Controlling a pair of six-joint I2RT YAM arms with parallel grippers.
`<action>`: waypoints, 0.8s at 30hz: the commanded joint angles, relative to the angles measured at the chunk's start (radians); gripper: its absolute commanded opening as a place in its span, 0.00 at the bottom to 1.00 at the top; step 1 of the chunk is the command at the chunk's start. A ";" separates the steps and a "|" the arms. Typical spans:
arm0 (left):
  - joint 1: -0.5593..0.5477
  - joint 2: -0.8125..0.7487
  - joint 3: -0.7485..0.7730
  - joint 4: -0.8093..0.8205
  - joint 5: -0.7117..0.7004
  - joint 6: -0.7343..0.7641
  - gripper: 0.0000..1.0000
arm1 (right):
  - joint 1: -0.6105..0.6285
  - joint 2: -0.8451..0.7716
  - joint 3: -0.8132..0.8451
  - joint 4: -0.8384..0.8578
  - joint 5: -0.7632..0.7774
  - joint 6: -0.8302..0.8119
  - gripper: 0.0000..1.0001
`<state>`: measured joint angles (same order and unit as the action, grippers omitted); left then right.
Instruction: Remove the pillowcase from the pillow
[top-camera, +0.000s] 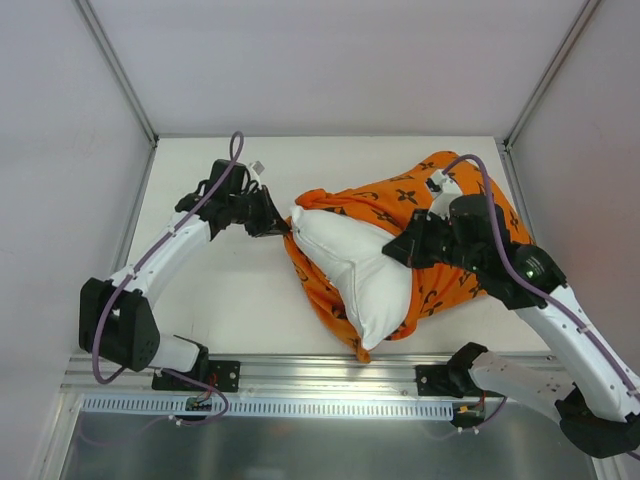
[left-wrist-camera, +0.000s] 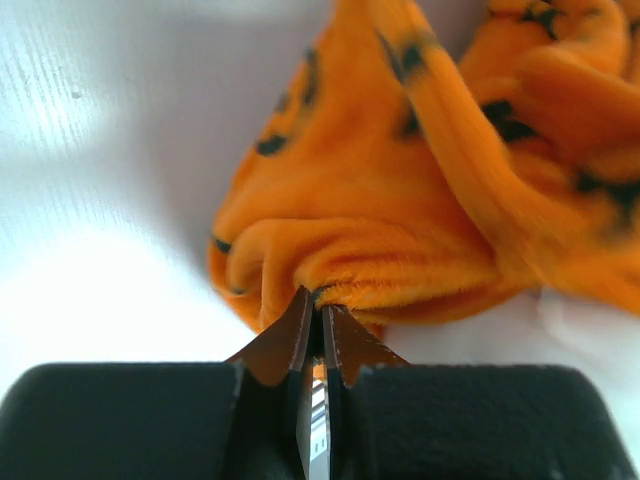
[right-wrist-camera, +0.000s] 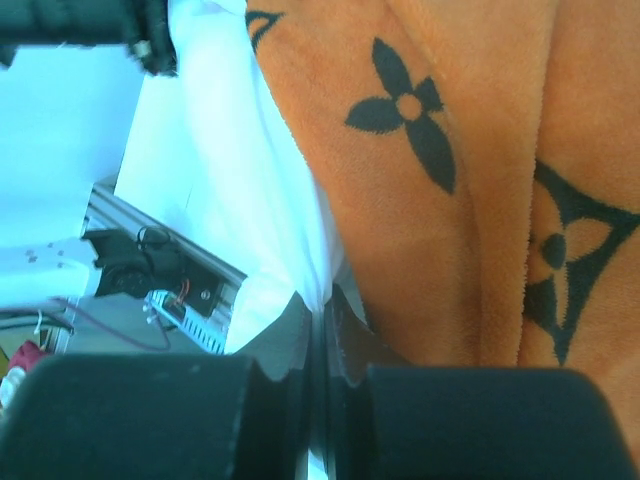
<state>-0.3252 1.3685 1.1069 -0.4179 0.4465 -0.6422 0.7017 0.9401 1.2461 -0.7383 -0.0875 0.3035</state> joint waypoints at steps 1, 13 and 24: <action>0.032 0.061 0.074 0.007 -0.052 0.026 0.00 | -0.001 -0.075 0.078 -0.048 -0.077 -0.032 0.01; 0.034 0.351 0.280 -0.005 0.049 0.065 0.00 | -0.004 -0.133 0.114 -0.124 0.006 -0.035 0.01; 0.083 0.112 0.312 -0.171 0.078 0.199 0.98 | -0.004 -0.029 0.122 -0.038 0.144 0.002 0.01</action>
<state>-0.2470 1.6527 1.3788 -0.5491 0.5526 -0.5064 0.7002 0.8791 1.3128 -0.8780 0.0097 0.2779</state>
